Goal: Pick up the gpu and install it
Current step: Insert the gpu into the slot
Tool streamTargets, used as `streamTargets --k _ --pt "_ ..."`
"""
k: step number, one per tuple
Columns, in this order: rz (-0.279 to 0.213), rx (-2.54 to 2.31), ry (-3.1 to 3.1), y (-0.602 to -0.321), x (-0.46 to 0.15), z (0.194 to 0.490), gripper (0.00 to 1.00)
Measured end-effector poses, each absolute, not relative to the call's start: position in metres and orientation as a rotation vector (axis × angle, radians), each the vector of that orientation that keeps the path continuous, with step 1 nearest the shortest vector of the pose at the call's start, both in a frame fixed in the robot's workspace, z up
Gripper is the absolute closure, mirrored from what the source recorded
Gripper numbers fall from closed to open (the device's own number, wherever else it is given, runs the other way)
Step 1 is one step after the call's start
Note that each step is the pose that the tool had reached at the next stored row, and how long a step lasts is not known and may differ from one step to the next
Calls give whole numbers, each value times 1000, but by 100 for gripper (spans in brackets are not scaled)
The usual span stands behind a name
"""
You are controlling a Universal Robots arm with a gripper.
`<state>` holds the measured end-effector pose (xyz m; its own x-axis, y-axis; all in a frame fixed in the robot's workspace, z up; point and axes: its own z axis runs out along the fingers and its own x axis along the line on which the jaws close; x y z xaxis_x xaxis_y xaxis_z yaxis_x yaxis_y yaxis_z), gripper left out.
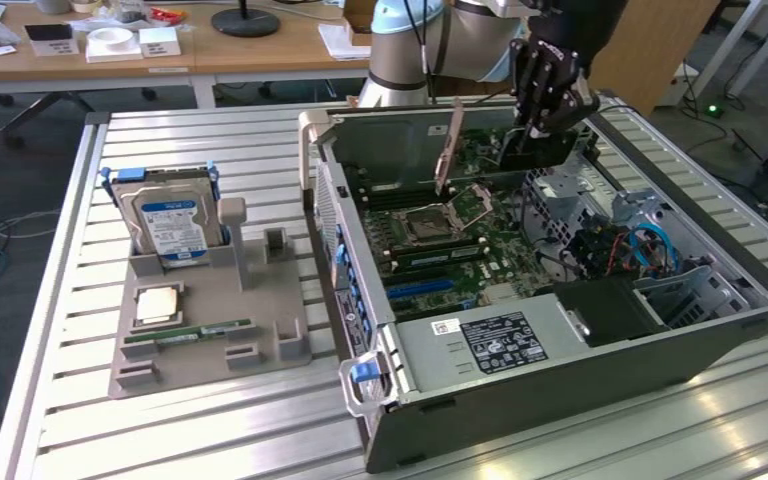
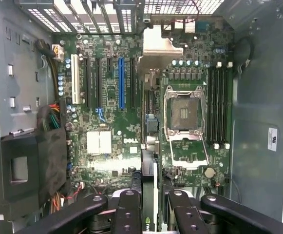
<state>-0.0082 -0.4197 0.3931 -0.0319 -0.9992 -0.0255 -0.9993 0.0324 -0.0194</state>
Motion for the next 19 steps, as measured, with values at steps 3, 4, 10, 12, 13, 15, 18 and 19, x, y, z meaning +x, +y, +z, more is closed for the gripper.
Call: streamTargets --k 3,4,10,12,13,15,18,19 --pt "6 -2153 2244 -421 -9 392 74" --pt "5 -2150 2247 -422 -10 392 74" --pt "5 -2132 2264 -425 -13 390 74" --pt "5 -2126 2270 -426 -14 390 74" --pt "5 -2124 2272 -426 -14 390 74" --pt "5 -2120 2275 -427 -17 389 74" --pt "5 -2119 2277 -428 -24 389 74" --pt "5 -2119 2277 -428 -26 389 74"
